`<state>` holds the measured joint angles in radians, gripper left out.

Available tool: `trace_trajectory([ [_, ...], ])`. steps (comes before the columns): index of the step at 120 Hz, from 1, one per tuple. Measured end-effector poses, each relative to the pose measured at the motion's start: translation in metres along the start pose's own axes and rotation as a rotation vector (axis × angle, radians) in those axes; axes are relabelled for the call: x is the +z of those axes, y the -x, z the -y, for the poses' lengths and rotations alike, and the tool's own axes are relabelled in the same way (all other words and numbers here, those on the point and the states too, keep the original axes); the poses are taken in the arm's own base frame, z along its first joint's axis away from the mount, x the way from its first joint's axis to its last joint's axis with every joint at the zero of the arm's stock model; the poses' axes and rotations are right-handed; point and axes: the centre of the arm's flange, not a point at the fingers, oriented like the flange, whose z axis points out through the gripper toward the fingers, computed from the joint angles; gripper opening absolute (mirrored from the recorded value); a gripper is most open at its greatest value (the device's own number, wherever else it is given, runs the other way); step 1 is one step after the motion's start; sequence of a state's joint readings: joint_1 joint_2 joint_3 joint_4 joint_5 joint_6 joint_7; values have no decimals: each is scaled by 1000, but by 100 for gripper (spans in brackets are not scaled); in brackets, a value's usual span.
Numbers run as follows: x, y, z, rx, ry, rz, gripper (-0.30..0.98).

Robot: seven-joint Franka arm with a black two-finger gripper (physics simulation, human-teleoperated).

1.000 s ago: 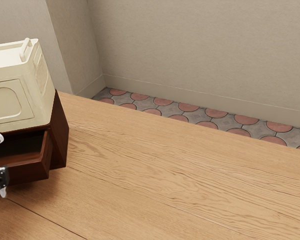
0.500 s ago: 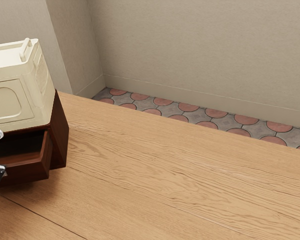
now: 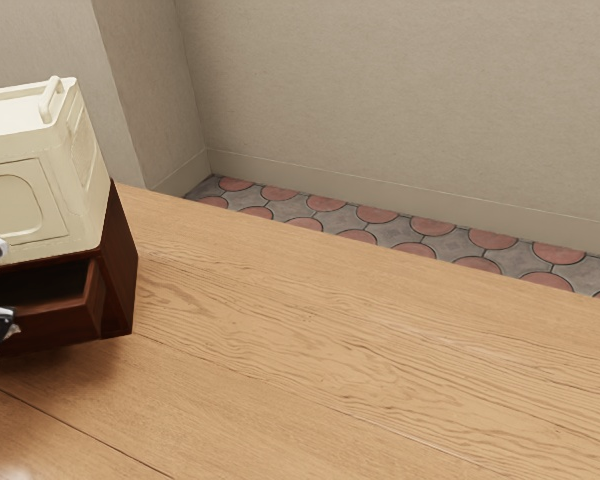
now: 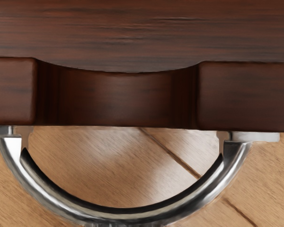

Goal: Push the drawer handle with one arm to close the drawer

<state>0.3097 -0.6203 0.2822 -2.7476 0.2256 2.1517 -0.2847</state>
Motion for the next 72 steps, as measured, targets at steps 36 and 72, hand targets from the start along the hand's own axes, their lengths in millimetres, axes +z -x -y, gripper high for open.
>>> trace_trajectory([
  [36,-7,-21,1,-20,16,-50,-10],
  [72,-5,-32,0,-25,22,-91,-10],
])
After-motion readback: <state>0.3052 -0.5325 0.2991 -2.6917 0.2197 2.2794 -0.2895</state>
